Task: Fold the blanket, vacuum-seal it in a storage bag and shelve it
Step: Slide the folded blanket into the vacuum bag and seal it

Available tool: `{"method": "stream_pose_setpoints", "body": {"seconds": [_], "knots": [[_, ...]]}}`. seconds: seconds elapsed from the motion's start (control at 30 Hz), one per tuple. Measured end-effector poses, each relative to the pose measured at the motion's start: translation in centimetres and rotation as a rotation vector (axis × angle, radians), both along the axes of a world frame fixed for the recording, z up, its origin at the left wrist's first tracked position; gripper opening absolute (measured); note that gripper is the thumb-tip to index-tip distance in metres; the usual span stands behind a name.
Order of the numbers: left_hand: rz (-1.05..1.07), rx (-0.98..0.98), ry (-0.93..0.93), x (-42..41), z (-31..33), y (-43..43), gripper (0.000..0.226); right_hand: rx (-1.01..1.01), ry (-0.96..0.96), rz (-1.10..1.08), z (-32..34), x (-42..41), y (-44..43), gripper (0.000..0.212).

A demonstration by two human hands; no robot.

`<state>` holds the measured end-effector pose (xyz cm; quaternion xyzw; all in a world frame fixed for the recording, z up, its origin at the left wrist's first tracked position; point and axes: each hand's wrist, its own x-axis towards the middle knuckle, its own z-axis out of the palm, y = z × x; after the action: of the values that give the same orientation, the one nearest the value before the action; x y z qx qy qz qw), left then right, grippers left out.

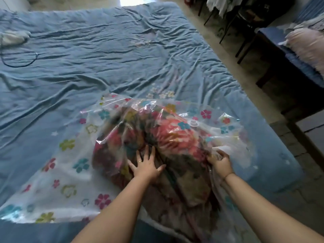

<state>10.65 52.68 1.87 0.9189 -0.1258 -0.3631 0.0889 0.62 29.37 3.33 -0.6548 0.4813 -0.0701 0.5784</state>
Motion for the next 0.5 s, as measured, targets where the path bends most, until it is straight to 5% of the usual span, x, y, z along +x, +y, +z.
{"method": "stream_pose_setpoints", "body": {"seconds": [0.27,0.4,0.5], "knots": [[-0.073,0.228,-0.142,16.5,2.9,9.3,0.082,0.453,0.045,0.043,-3.6,9.2,16.3,0.008],[0.122,0.172,-0.251,22.0,6.9,13.5,0.07,0.441,-0.092,0.227,-5.1,19.3,22.9,0.033],[0.191,0.127,-0.407,20.5,8.3,16.8,0.069,0.403,-0.116,0.405,-0.2,23.0,26.1,0.019]]}}
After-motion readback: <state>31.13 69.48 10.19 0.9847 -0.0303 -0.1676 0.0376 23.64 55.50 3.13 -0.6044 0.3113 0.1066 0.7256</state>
